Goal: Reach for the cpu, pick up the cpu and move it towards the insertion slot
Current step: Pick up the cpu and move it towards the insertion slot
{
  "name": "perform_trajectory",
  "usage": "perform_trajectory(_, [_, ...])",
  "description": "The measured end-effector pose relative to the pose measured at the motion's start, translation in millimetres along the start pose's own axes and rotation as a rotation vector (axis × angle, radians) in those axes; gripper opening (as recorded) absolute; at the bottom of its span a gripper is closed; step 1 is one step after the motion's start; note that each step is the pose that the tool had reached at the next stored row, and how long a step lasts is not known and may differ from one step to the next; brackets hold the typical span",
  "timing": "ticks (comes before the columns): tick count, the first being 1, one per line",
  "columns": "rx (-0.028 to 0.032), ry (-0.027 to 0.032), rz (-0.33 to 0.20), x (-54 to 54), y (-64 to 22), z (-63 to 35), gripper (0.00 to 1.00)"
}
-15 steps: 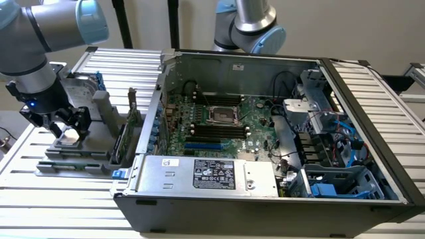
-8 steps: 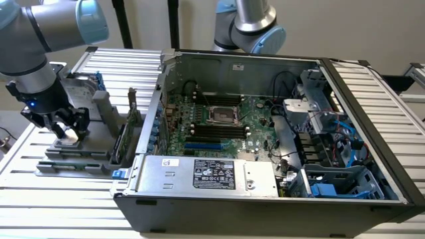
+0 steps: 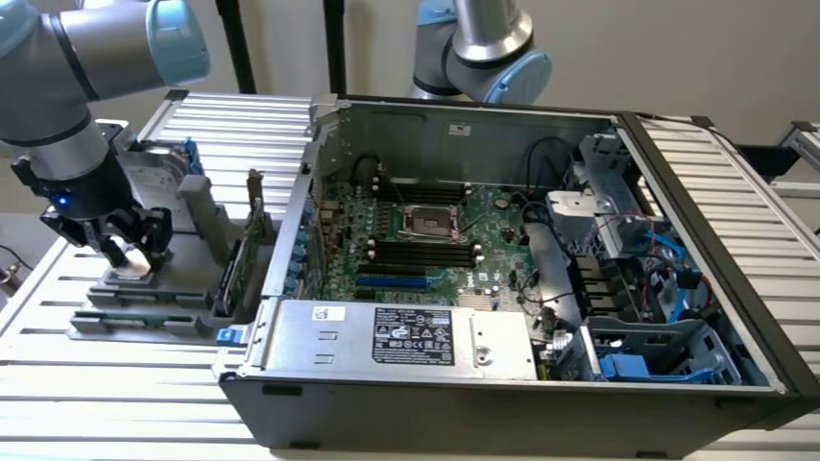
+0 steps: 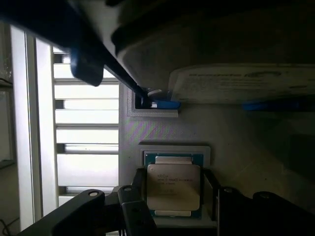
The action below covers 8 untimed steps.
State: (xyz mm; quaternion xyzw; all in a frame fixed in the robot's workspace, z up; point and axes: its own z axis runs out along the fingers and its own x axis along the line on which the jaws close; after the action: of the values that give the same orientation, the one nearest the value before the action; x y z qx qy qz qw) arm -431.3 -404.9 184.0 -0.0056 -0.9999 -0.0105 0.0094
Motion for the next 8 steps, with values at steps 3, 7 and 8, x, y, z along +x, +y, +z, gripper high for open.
perform_trajectory(3, [0.0000,0.0000,0.000,0.0,0.0,0.0,0.55])
perform_trajectory(7, [-0.0001,-0.0002,0.000,0.0,0.0,-1.5,0.55])
perform_trajectory(8, [-0.0001,-0.0002,0.000,0.0,0.1,-3.0,0.55])
